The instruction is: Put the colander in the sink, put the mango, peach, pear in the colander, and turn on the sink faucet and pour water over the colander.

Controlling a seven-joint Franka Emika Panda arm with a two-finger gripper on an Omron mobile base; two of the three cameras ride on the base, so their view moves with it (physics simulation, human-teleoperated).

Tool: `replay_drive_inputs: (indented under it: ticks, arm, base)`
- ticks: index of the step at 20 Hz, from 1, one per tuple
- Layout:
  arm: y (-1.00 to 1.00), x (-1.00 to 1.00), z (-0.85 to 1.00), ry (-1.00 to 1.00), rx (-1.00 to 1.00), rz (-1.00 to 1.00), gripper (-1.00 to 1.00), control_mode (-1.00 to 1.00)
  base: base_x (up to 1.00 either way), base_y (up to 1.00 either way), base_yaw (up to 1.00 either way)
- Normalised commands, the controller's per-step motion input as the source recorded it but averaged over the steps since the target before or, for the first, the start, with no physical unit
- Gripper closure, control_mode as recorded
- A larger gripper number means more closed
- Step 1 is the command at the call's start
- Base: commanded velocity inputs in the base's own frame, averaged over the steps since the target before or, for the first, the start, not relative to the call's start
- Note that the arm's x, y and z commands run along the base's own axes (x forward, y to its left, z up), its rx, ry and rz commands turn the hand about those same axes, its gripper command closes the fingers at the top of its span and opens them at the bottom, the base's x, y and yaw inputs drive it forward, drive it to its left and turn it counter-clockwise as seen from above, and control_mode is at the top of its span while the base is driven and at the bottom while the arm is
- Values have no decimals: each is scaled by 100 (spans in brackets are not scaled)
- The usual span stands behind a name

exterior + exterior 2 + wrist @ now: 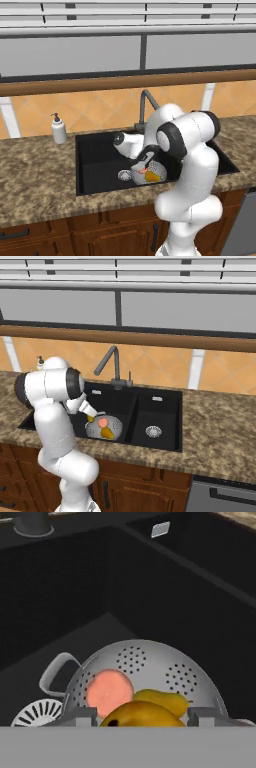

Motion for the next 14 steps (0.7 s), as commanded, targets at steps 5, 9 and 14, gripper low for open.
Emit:
replay_drive_inputs:
  ticks: [5,9,14]
  arm:
    - [-32,22,-63,0,0,0,100,-100]
    - [-30,16,-62,0,0,0,100,-100]
    - [-17,8,-56,0,0,0,100,-100]
  base:
    - [0,0,0]
    - [0,0,0]
    - [0,0,0]
